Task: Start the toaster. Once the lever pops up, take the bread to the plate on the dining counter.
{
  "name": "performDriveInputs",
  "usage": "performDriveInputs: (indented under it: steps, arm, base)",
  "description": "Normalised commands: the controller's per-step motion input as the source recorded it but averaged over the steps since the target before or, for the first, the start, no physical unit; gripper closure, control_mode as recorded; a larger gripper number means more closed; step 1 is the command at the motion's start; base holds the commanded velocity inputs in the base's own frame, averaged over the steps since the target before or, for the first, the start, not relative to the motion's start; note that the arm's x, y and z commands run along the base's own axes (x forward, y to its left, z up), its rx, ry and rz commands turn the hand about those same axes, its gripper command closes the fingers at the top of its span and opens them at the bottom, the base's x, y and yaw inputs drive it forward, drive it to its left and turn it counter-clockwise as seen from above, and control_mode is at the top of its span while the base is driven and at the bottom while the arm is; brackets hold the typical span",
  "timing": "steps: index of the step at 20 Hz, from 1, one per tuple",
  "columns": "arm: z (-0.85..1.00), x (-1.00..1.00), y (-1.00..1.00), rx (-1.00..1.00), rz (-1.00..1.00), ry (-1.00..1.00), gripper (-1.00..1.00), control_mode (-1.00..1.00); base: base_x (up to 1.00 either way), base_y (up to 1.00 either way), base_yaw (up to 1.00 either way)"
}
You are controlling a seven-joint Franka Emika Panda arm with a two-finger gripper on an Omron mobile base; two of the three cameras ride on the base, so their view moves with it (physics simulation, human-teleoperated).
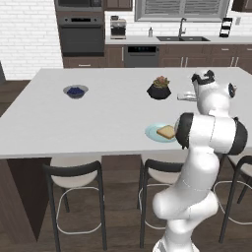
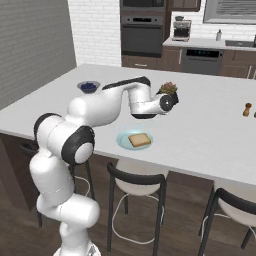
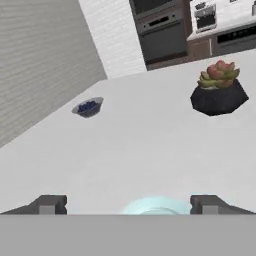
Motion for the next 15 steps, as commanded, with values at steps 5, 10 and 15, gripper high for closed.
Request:
performDriveInputs:
  steps: [5, 10, 15]
  arm:
    - [1.0, -1.0, 0.03, 0.0, 0.1, -0.52, -1.0, -1.0]
    - [1.0, -1.0, 0.0, 0.0, 0.08, -0.57, -1.0, -1.0]
    - [1.0, -1.0, 0.0, 0.0, 0.03, -0.69, -1.0, -1.0]
  base:
    - [0.0, 0.0, 0.0]
    - [0.0, 0.0, 0.0]
    - [0.0, 0.0, 0.0]
